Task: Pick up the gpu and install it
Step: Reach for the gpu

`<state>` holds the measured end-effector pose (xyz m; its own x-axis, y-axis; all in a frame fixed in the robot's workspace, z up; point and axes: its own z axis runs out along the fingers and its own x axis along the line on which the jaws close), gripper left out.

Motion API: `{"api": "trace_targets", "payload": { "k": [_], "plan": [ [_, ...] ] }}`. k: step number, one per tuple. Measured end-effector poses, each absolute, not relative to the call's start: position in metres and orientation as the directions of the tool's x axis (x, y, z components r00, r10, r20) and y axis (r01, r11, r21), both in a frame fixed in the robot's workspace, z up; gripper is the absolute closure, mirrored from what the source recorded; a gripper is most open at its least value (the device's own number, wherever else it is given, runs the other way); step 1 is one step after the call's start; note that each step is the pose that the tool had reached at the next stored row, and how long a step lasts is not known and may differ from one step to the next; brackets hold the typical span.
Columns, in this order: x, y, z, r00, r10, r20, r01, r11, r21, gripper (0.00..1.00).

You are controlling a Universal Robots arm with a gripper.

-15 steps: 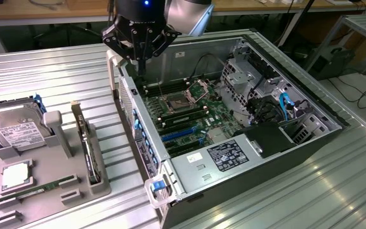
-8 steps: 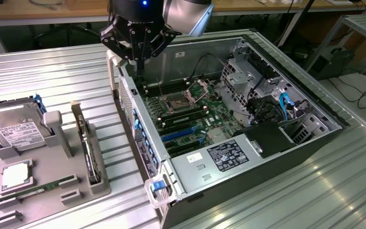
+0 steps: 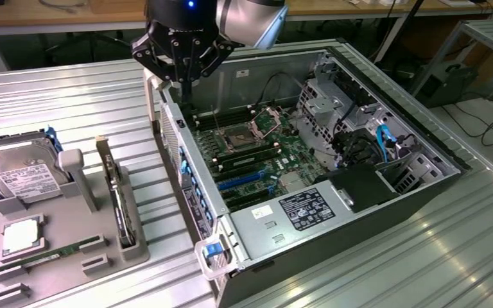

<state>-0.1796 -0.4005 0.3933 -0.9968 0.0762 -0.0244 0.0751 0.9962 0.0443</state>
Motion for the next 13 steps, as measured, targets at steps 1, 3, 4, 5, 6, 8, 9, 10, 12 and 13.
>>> {"api": "trace_targets", "payload": {
  "k": [1, 3, 4, 5, 6, 8, 9, 10, 12, 13],
  "plan": [
    [-0.1801, -0.4006, 0.3933, -0.997, 0.076, -0.025, 0.075, 0.996, 0.044, 0.89],
    [-0.1810, -0.4006, 0.3933, -0.997, 0.076, -0.024, 0.075, 0.996, 0.044, 0.89],
    [-0.1815, -0.4006, 0.3933, -0.997, 0.076, -0.024, 0.075, 0.996, 0.044, 0.89],
    [-0.1819, -0.4006, 0.3933, -0.997, 0.076, -0.024, 0.075, 0.996, 0.044, 0.89],
    [-0.1824, -0.4006, 0.3933, -0.997, 0.076, -0.024, 0.075, 0.996, 0.044, 0.89],
    [-0.1833, -0.4007, 0.3933, -0.997, 0.076, -0.024, 0.075, 0.996, 0.044, 0.89],
    [-0.1837, -0.4007, 0.3933, -0.997, 0.076, -0.024, 0.075, 0.996, 0.044, 0.89],
    [-0.1841, -0.4007, 0.3933, -0.997, 0.076, -0.024, 0.075, 0.996, 0.044, 0.89],
    [-0.1850, -0.4007, 0.3933, -0.997, 0.076, -0.024, 0.075, 0.996, 0.044, 0.89],
    [-0.1855, -0.4008, 0.3933, -0.997, 0.076, -0.024, 0.075, 0.996, 0.044, 0.89]
  ]
}}
